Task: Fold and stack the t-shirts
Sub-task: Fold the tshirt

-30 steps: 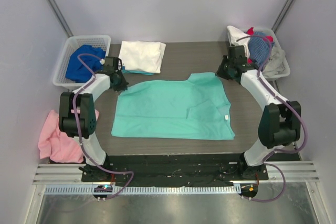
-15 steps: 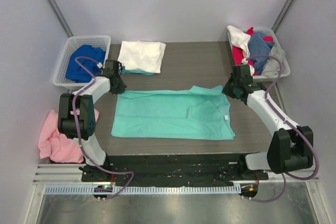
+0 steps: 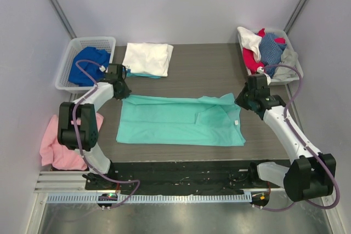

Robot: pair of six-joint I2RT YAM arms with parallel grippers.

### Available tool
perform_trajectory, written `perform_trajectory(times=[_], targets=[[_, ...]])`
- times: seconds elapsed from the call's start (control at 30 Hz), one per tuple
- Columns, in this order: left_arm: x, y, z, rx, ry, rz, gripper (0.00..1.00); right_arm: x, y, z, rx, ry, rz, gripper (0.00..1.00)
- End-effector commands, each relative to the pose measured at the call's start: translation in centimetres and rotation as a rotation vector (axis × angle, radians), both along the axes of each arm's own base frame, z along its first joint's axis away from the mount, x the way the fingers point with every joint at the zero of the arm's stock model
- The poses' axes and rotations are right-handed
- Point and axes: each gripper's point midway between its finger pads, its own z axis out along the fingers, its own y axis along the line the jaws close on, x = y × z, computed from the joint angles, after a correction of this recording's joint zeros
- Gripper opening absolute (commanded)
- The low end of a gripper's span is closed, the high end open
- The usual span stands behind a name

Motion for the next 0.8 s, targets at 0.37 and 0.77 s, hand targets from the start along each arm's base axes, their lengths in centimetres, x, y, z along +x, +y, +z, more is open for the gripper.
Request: perform_trajectory(times=[0.37,0.77], targets=[[-1.8,0.7,1.2,-0.007,-0.059,0.054,0.00,-3.0,0.6,-0.8,0.048,0.038,0.031,0.01],[-3.1,0.6,1.3,-0.018,-0.062,0.054,0.00,-4.8,0.5,-1.3,0.056,0.061,0.027,0.01]])
